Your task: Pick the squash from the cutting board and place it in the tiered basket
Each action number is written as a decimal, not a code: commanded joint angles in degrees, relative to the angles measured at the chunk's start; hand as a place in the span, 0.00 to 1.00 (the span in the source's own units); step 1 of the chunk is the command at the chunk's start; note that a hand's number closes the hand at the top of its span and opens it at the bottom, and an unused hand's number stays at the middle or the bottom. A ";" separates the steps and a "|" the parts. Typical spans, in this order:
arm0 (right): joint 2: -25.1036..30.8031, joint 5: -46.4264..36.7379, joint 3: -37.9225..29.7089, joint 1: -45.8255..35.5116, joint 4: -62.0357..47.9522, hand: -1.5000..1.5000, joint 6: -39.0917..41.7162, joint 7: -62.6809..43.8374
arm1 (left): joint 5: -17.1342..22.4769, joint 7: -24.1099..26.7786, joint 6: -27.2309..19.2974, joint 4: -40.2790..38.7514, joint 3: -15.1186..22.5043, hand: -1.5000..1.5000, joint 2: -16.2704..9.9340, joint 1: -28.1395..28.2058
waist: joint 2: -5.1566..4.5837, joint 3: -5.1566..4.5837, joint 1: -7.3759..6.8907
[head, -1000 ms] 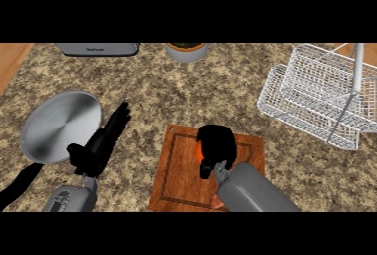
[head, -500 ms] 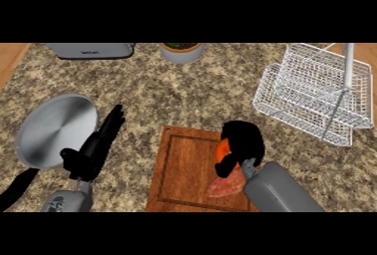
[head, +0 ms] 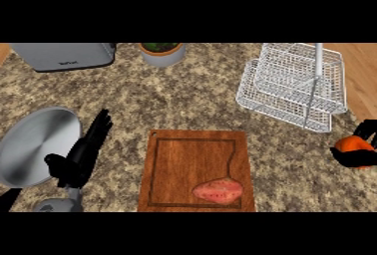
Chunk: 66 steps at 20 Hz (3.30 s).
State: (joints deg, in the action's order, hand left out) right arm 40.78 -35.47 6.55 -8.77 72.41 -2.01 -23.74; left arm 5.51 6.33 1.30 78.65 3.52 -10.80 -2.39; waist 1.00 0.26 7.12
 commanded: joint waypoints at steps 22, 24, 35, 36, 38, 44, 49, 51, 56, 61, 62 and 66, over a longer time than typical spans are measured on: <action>19.14 37.35 -30.35 -8.54 12.50 1.00 15.56 -1.30 | -2.90 -0.70 1.69 -4.00 2.50 0.50 3.78 -6.76 | -1.14 -0.34 -7.69; 16.25 35.46 -26.27 -13.12 8.16 1.00 13.40 -1.13 | -3.15 -1.45 3.00 3.28 4.34 0.50 2.54 -0.98 | -1.09 -0.29 -8.58; 7.95 25.20 -11.81 -38.44 -13.03 1.00 12.90 0.05 | -4.81 2.81 2.45 -6.90 2.13 0.50 4.30 -7.68 | -1.48 -0.29 -8.78; 7.37 24.44 -11.65 -40.38 -13.66 1.00 12.72 -2.02 | -1.30 -0.47 5.78 -2.82 0.41 0.50 1.86 -5.39 | -1.29 -0.28 -8.79; 3.80 22.52 -10.14 -41.48 -16.58 1.00 10.94 -0.27 | -2.90 -3.39 3.77 0.48 2.96 0.50 4.02 -5.07 | -1.28 -0.26 -8.90; -3.30 18.82 -9.14 -46.39 -24.47 1.00 6.90 3.60 | -4.32 -4.63 2.07 2.18 3.00 0.50 4.86 -5.58 | -1.24 -0.25 -8.53; -5.12 20.31 -12.61 -51.66 -34.24 1.00 8.09 6.79 | -5.10 0.28 3.61 -0.82 2.90 0.50 4.36 -2.19 | -1.37 -0.25 -8.69; -6.01 22.26 -14.18 -52.11 -32.57 1.00 9.01 3.03 | -4.30 -0.82 3.47 -2.10 0.99 0.50 4.01 -4.71 | -1.17 -0.27 -7.95; -8.28 28.93 -19.63 -52.95 -36.25 1.00 10.90 -8.06 | -3.79 -0.62 3.98 -0.19 1.65 0.50 4.56 -3.44 | -0.87 -0.27 -7.69; -10.16 32.54 -23.46 -50.97 -36.58 0.00 8.32 -7.33 | -3.51 -3.79 4.67 -0.35 0.61 0.50 3.54 -5.69 | -1.10 -0.24 -7.65; -10.74 32.65 -23.42 -50.80 -34.38 0.00 7.04 -7.48 | -2.45 -0.51 6.69 -1.50 -1.52 0.50 1.24 -4.49 | -1.03 -0.27 -7.52; -7.00 31.35 -24.65 -49.66 -29.75 0.00 1.36 -7.06 | -3.21 -1.19 5.24 -1.32 -1.03 0.50 2.50 -3.84 | -0.77 -0.27 -7.00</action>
State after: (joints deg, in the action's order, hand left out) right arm 32.65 -3.84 -16.95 -60.05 38.91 4.03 -30.90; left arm 1.60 5.89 6.03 76.24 3.31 -7.61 -7.20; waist -0.01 -0.01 -0.26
